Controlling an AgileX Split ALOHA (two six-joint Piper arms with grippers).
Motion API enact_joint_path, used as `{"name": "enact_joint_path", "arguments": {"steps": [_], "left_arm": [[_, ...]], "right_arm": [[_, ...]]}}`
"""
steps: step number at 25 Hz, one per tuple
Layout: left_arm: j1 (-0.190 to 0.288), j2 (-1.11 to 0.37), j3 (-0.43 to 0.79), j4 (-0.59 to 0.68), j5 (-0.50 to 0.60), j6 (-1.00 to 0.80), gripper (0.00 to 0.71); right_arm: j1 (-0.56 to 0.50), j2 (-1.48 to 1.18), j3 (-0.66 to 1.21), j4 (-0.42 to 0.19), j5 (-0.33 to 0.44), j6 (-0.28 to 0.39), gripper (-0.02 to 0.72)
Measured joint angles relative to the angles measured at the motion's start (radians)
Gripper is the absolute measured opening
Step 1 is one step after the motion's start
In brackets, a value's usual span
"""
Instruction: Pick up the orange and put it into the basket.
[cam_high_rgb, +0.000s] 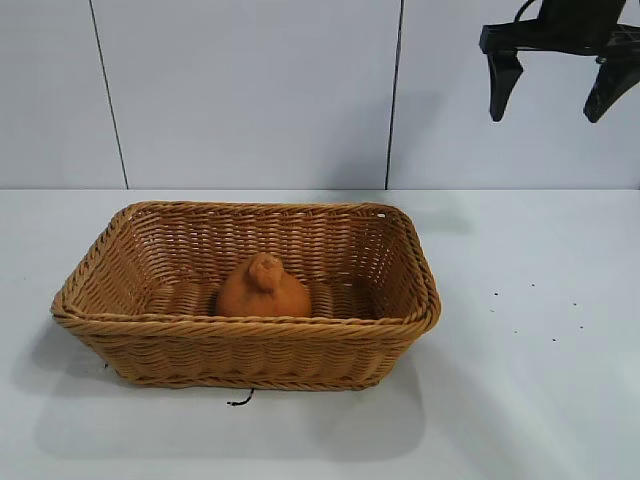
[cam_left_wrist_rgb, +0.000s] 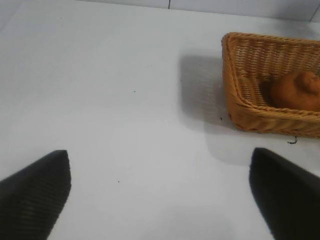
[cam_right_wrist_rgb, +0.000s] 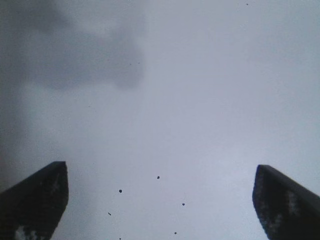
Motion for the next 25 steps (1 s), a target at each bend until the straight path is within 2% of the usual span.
{"name": "enact_joint_path", "arguments": {"steps": [3, 7, 19, 25], "left_arm": [[0.000, 0.000, 0.000, 0.000, 0.000, 0.000, 0.696], [0.000, 0.000, 0.000, 0.000, 0.000, 0.000, 0.696], [0.000, 0.000, 0.000, 0.000, 0.000, 0.000, 0.696], [0.000, 0.000, 0.000, 0.000, -0.001, 0.000, 0.696]], "right_arm": [[0.002, -0.075, 0.133, 0.012, -0.001, -0.001, 0.694], [0.002, -0.225, 0.351, 0.000, -0.001, -0.015, 0.694], [0.002, -0.857, 1.069, 0.006, 0.000, -0.028, 0.694], [0.002, -1.192, 1.336, 0.006, -0.111, -0.029, 0.694]]}}
